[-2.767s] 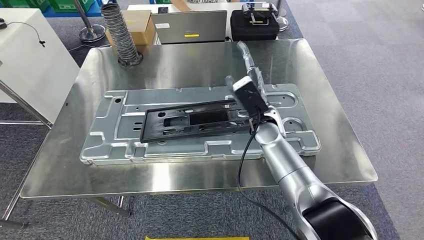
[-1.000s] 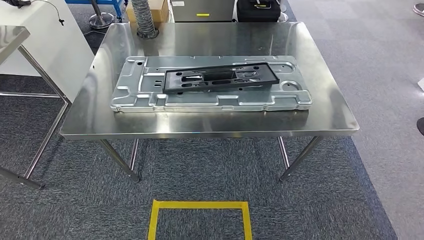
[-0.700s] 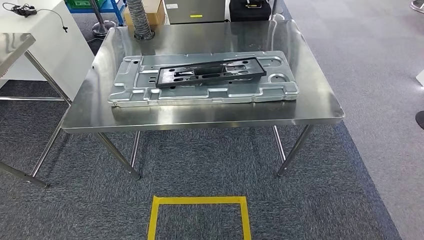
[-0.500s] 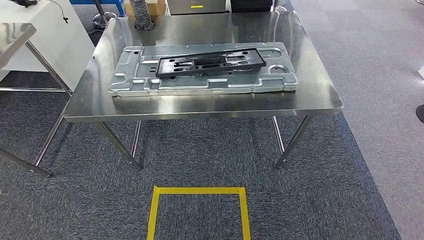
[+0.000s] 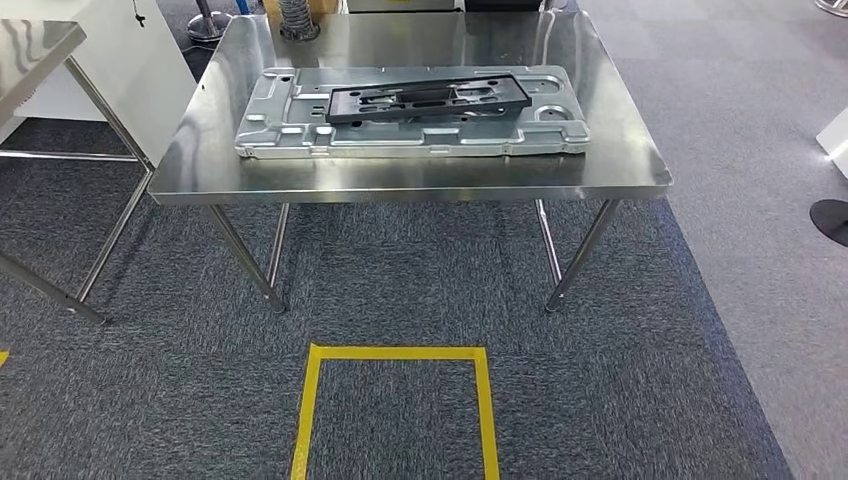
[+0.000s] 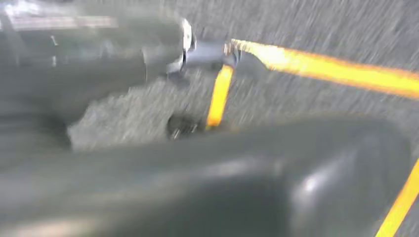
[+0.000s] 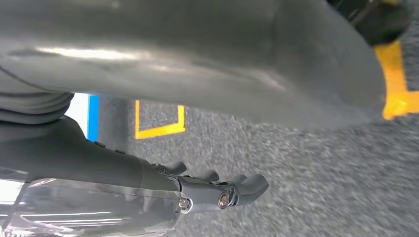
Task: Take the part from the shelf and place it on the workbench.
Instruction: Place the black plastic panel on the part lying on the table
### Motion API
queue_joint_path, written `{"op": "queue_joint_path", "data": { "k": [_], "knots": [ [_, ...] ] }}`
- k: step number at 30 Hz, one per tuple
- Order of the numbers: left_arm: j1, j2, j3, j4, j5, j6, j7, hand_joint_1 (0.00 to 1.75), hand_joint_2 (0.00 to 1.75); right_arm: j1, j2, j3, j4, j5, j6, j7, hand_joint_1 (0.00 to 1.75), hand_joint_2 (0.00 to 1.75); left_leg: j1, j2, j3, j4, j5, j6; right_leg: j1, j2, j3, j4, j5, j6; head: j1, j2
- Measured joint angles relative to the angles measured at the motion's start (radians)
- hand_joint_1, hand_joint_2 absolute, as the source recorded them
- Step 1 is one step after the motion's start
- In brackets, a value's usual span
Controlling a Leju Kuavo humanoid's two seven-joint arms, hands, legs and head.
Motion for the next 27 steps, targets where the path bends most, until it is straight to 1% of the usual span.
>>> {"op": "queue_joint_path", "data": {
  "k": [1,2,3,4,5,6,7,8,9,10,11,12,13,14,15,16,17,18,19,20,21,22,23,24,26,27],
  "knots": [
    [0.000,0.000,0.000,0.000,0.000,0.000,0.001,0.00,0.00,-0.002,0.003,-0.001,0.001,-0.002,0.004,0.000,0.00,0.00,0.000,0.000,-0.018,0.015,0.004,-0.005,-0.001,0.001,0.056,-0.077,0.002,0.001,0.000,0.000],
    [0.000,0.000,0.000,0.000,0.001,0.001,0.001,0.00,0.00,-0.005,0.006,-0.003,0.001,-0.006,0.010,0.001,0.00,0.00,0.000,-0.001,-0.031,0.027,0.009,-0.011,0.000,0.002,0.098,-0.143,-0.009,-0.003,0.000,0.000],
    [-0.001,0.000,0.000,0.000,0.003,0.001,0.002,0.00,0.00,-0.007,0.009,-0.006,0.002,-0.011,0.018,0.002,0.00,0.00,-0.001,-0.001,-0.040,0.036,0.015,-0.017,0.002,0.004,0.122,-0.187,-0.024,-0.009,0.000,0.000],
    [-0.001,0.000,0.000,0.000,0.004,0.001,0.002,0.00,0.00,-0.010,0.011,-0.011,0.002,-0.017,0.028,0.004,0.00,0.00,-0.002,-0.001,-0.046,0.039,0.022,-0.023,0.005,0.005,0.129,-0.207,-0.033,-0.019,0.000,0.000],
    [0.000,0.000,0.000,0.000,0.006,0.001,0.004,0.00,0.00,-0.011,0.013,-0.016,0.003,-0.024,0.039,0.007,0.00,0.00,-0.001,-0.001,-0.049,0.039,0.031,-0.030,0.006,0.004,0.122,-0.209,-0.029,-0.032,0.000,0.000],
    [0.000,0.001,0.000,0.000,0.006,0.002,0.005,0.00,0.00,-0.012,0.015,-0.022,0.004,-0.029,0.053,0.010,0.00,0.00,0.001,-0.003,-0.055,0.042,0.030,-0.036,0.006,0.001,0.113,-0.209,-0.020,-0.042,0.000,0.000],
    [0.001,0.002,0.000,0.000,0.007,0.002,0.006,0.00,0.00,-0.014,0.017,-0.027,0.005,-0.033,0.065,0.011,0.00,0.00,0.003,-0.004,-0.063,0.055,0.011,-0.042,0.006,-0.001,0.102,-0.209,-0.009,-0.052,-0.001,0.000],
    [0.003,0.003,0.000,0.000,0.007,0.002,0.006,0.00,0.00,-0.015,0.019,-0.031,0.006,-0.036,0.077,0.012,0.00,0.44,0.006,-0.006,-0.074,0.086,-0.027,-0.048,0.005,-0.003,0.089,-0.210,0.003,-0.060,-0.003,0.000],
    [0.003,0.003,0.000,0.000,0.007,0.002,0.006,0.00,0.00,-0.016,0.020,-0.036,0.006,-0.039,0.087,0.011,0.00,0.87,0.008,-0.008,-0.088,0.133,-0.079,-0.053,0.006,-0.004,0.076,-0.210,0.014,-0.065,-0.005,0.000],
    [0.003,0.003,0.000,0.000,0.007,0.002,0.006,0.00,0.00,-0.016,0.020,-0.039,0.006,-0.042,0.095,0.009,0.00,1.31,0.010,-0.008,-0.101,0.198,-0.131,-0.057,0.007,-0.005,0.061,-0.209,0.026,-0.067,-0.007,0.000],
    [0.003,0.003,0.000,0.000,0.007,0.002,0.006,0.00,0.00,-0.017,0.020,-0.042,0.006,-0.045,0.102,0.007,0.00,1.75,0.011,-0.008,-0.111,0.260,-0.166,-0.059,0.010,-0.005,0.045,-0.208,0.037,-0.068,-0.008,0.000],
    [0.003,0.003,0.000,0.000,0.007,0.003,0.006,0.00,0.00,-0.017,0.020,-0.045,0.006,-0.048,0.109,0.004,0.00,1.75,0.012,-0.009,-0.111,0.305,-0.177,-0.060,0.012,-0.005,0.029,-0.206,0.047,-0.068,-0.008,0.000],
    [0.003,0.003,0.000,0.000,0.008,0.004,0.005,0.00,0.00,-0.017,0.020,-0.049,0.006,-0.049,0.113,0.001,0.00,1.75,0.012,-0.009,-0.098,0.321,-0.166,-0.058,0.014,-0.005,0.014,-0.204,0.057,-0.068,-0.008,0.000],
    [0.003,0.003,0.000,0.000,0.009,0.007,0.005,0.00,0.00,-0.017,0.020,-0.052,0.006,-0.051,0.116,-0.001,0.00,1.75,0.011,-0.009,-0.066,0.296,-0.136,-0.054,0.016,-0.005,0.000,-0.203,0.066,-0.067,-0.008,0.000],
    [0.002,0.003,0.000,0.000,0.010,0.010,0.006,0.00,0.00,-0.017,0.020,-0.054,0.006,-0.052,0.117,-0.003,0.00,1.75,0.010,-0.009,-0.019,0.239,-0.104,-0.047,0.018,-0.004,-0.012,-0.202,0.075,-0.066,-0.008,0.000],
    [0.001,0.004,0.000,0.000,0.012,0.014,0.008,0.00,0.00,-0.018,0.021,-0.057,0.006,-0.053,0.117,-0.004,0.00,1.75,0.008,-0.009,0.037,0.162,-0.089,-0.039,0.020,-0.004,-0.021,-0.202,0.084,-0.064,-0.008,0.000],
    [-0.001,0.004,0.000,0.000,0.014,0.017,0.011,0.00,0.00,-0.018,0.023,-0.059,0.006,-0.054,0.117,-0.005,0.00,1.75,0.005,-0.009,0.091,0.081,-0.087,-0.031,0.022,-0.004,-0.027,-0.201,0.092,-0.060,-0.007,0.000],
    [-0.002,0.005,0.000,0.000,0.015,0.020,0.014,0.00,0.00,-0.019,0.024,-0.062,0.007,-0.056,0.117,-0.005,0.00,1.75,0.002,-0.009,0.127,0.020,-0.097,-0.025,0.022,-0.006,-0.031,-0.201,0.100,-0.055,-0.007,0.000],
    [-0.004,0.005,0.000,0.000,0.017,0.023,0.019,0.00,0.00,-0.020,0.025,-0.064,0.007,-0.059,0.117,-0.005,0.00,1.75,-0.002,-0.009,0.146,-0.019,-0.110,-0.020,0.021,-0.007,-0.034,-0.202,0.108,-0.049,-0.007,0.000],
    [-0.005,0.005,0.000,0.000,0.018,0.027,0.026,0.00,0.00,-0.021,0.025,-0.066,0.007,-0.061,0.117,-0.004,0.00,1.75,-0.003,-0.009,0.151,-0.037,-0.111,-0.016,0.020,-0.008,-0.034,-0.204,0.115,-0.042,-0.007,0.000],
    [-0.005,0.005,0.001,0.000,0.019,0.032,0.034,0.00,0.00,-0.022,0.024,-0.068,0.007,-0.063,0.117,-0.004,0.00,1.75,-0.002,-0.008,0.148,-0.044,-0.105,-0.012,0.019,-0.009,-0.036,-0.204,0.120,-0.036,-0.007,0.000],
    [-0.005,0.005,0.001,0.000,0.019,0.036,0.042,0.00,0.00,-0.023,0.024,-0.069,0.007,-0.064,0.117,-0.003,0.00,1.75,-0.001,-0.007,0.145,-0.048,-0.096,-0.006,0.018,-0.007,-0.040,-0.197,0.114,-0.030,-0.006,0.000],
    [-0.005,0.004,0.001,0.000,0.019,0.040,0.048,0.00,0.00,-0.024,0.024,-0.071,0.007,-0.065,0.117,-0.002,0.00,1.75,0.002,-0.005,0.141,-0.053,-0.087,-0.001,0.018,-0.005,-0.051,-0.172,0.093,-0.024,-0.005,0.000],
    [-0.006,0.004,0.001,0.000,0.019,0.044,0.053,0.00,0.00,-0.024,0.023,-0.072,0.007,-0.065,0.117,-0.001,0.00,1.75,0.003,-0.004,0.135,-0.054,-0.080,0.004,0.017,-0.002,-0.071,-0.122,0.058,-0.020,-0.005,0.000],
    [-0.007,0.004,0.001,0.000,0.018,0.050,0.058,0.00,0.00,-0.024,0.023,-0.076,0.008,-0.065,0.117,0.003,0.00,1.75,0.001,-0.003,0.119,-0.049,-0.071,0.009,0.015,0.001,-0.125,0.020,-0.024,-0.013,-0.005,0.000],
    [-0.007,0.004,0.001,0.000,0.016,0.052,0.059,0.00,0.00,-0.024,0.023,-0.078,0.008,-0.065,0.117,0.006,0.00,1.75,0.000,-0.003,0.111,-0.043,-0.069,0.009,0.014,0.002,-0.142,0.075,-0.046,-0.010,-0.005,0.000]
  ]
}}
